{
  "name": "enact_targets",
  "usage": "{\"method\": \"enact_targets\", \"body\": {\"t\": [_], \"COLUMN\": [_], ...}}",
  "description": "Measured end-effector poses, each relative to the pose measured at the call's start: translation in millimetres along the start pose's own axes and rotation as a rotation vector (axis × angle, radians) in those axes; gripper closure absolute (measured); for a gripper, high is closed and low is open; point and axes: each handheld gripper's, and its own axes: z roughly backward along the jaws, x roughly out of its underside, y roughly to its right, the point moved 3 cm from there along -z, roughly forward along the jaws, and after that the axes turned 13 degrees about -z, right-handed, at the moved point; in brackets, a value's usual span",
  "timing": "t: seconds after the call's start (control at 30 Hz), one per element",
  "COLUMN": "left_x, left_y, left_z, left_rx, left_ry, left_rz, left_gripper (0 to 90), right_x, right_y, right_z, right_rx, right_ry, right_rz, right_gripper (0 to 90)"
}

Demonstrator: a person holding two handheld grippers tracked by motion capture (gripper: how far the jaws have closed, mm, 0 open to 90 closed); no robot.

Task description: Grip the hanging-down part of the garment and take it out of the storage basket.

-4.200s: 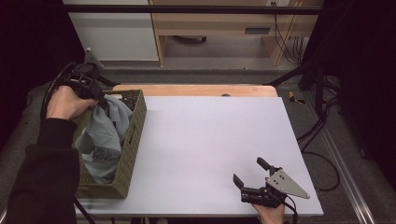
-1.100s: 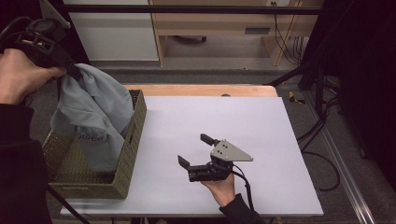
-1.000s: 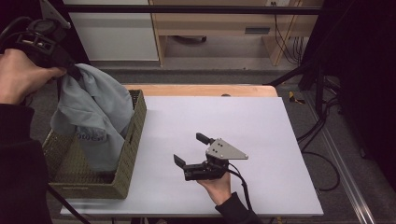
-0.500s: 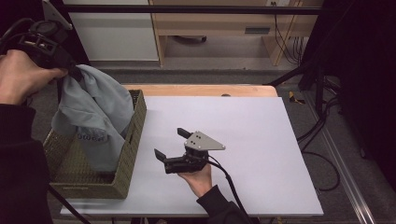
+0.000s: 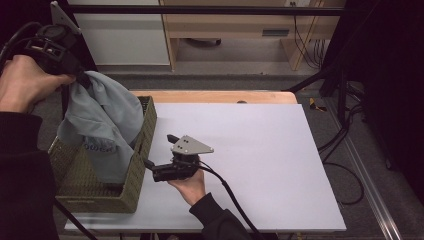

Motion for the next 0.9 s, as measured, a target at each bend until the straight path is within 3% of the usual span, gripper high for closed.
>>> {"method": "enact_targets", "body": {"t": [0.33, 0.7, 0.8, 0.9], "left_x": [-0.6, 0.4, 0.5, 0.1], "left_y": [1.0, -1.0, -1.3, -0.9], "left_z": [0.5, 2.1, 1.1, 2.0], "left_rx": [0.0, 0.002, 0.003, 0.003], "left_ry": [-0.001, 0.007, 0.003, 0.006], "left_rz": [-0.006, -0.007, -0.008, -0.009], "left_gripper": [82.0, 82.0, 82.0, 82.0], "right_x": [5.9, 17.5, 20.6, 22.6], "right_y": [-17.5, -30.7, -32.5, -33.8], "right_z": [-35.8, -68.8, -76.7, -81.0], "right_rx": [-0.042, -0.057, -0.059, -0.061], "right_ry": [-0.037, -0.098, -0.114, -0.133], "right_rz": [0.005, 0.0, 0.023, 0.005], "right_gripper": [6.9, 13.1, 19.9, 27.7]}}
